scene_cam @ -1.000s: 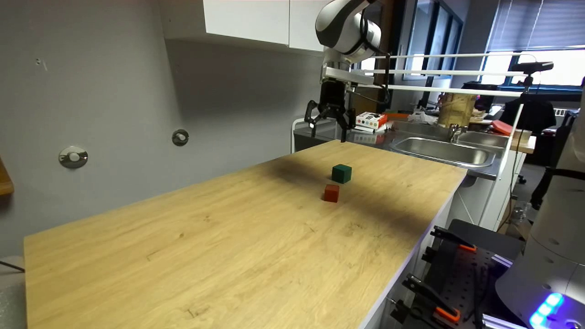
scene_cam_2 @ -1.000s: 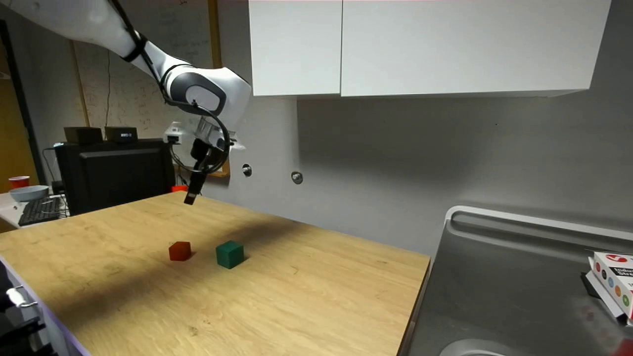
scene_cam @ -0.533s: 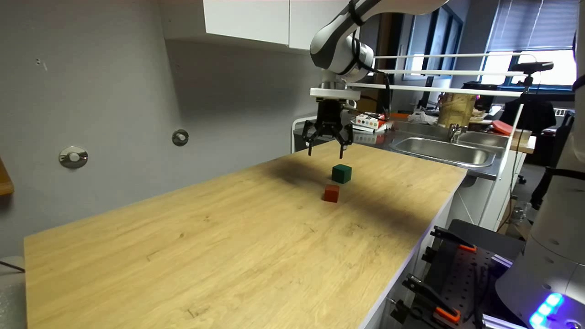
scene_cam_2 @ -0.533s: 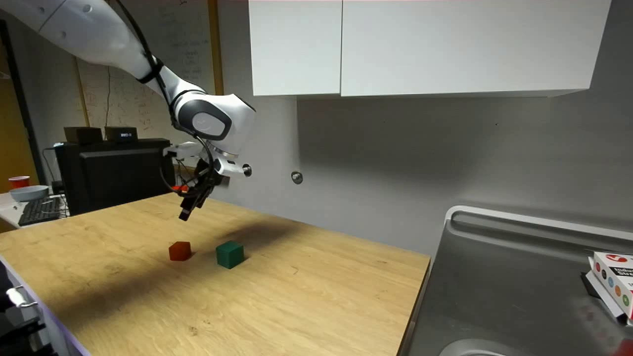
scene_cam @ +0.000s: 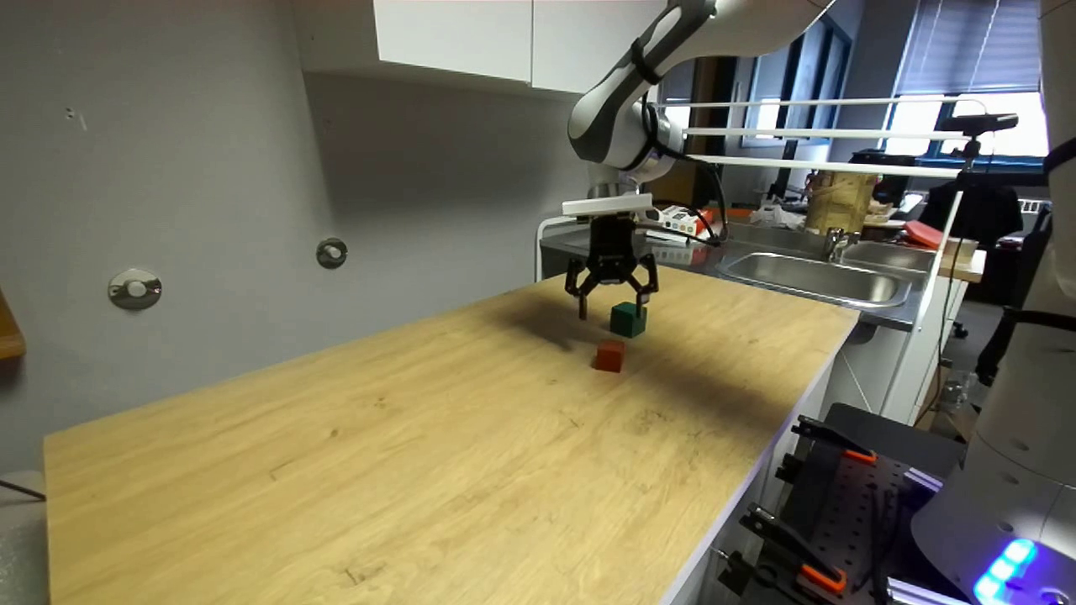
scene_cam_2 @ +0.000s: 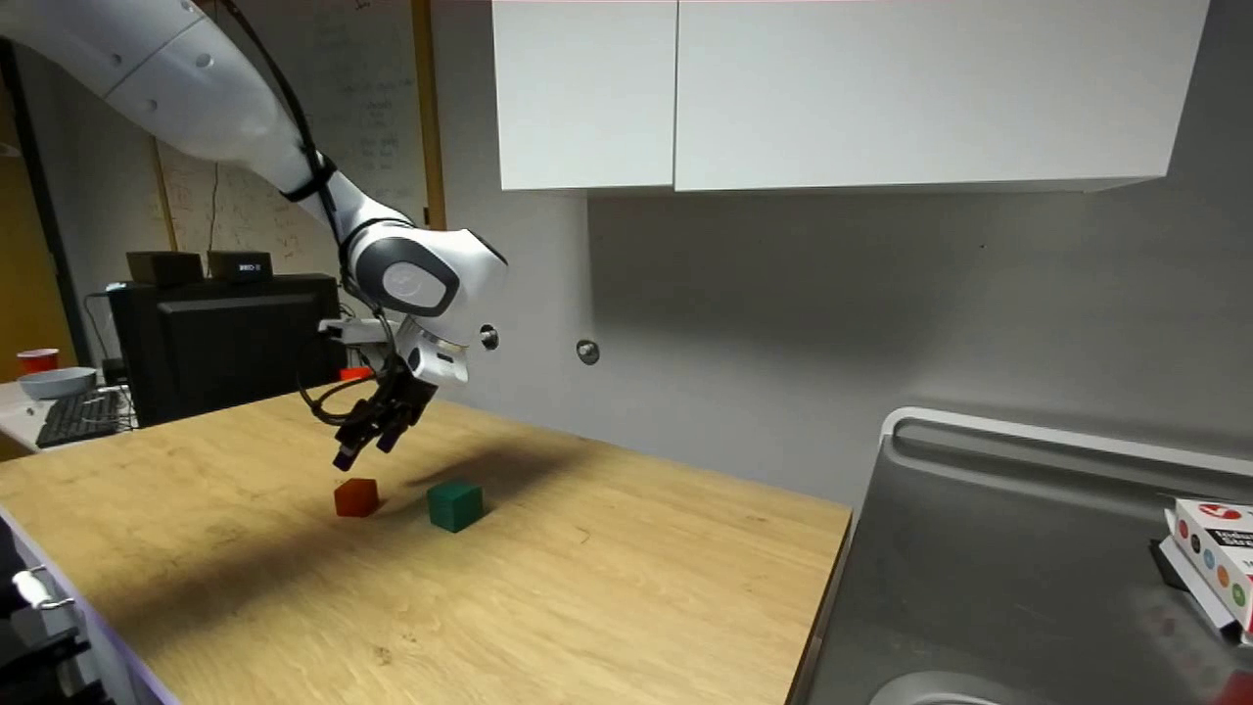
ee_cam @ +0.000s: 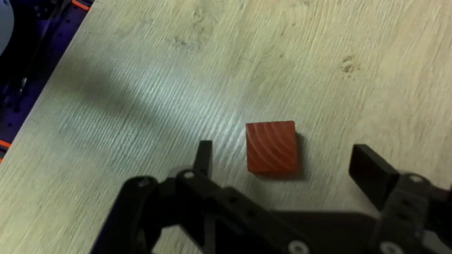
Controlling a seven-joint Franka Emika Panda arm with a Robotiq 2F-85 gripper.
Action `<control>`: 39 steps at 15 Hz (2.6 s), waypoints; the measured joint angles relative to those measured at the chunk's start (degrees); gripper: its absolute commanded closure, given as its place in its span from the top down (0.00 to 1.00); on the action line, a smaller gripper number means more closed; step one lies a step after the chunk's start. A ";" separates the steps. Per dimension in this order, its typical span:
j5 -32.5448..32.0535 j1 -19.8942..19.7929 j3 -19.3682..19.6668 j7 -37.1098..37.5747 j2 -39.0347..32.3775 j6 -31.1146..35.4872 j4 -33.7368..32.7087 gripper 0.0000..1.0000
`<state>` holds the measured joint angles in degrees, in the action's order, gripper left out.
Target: Place the orange block on top of the green block
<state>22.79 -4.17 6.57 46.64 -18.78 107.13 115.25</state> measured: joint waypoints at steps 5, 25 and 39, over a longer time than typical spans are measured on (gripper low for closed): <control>-2.37 1.04 0.00 2.99 -3.07 -0.12 0.07 1.00; -2.68 -2.29 2.40 4.97 -3.95 -0.43 -8.10 0.19; 1.67 -8.95 5.01 4.93 -6.80 -0.56 -9.92 0.19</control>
<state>24.46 -13.12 11.58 51.57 -25.58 106.57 105.33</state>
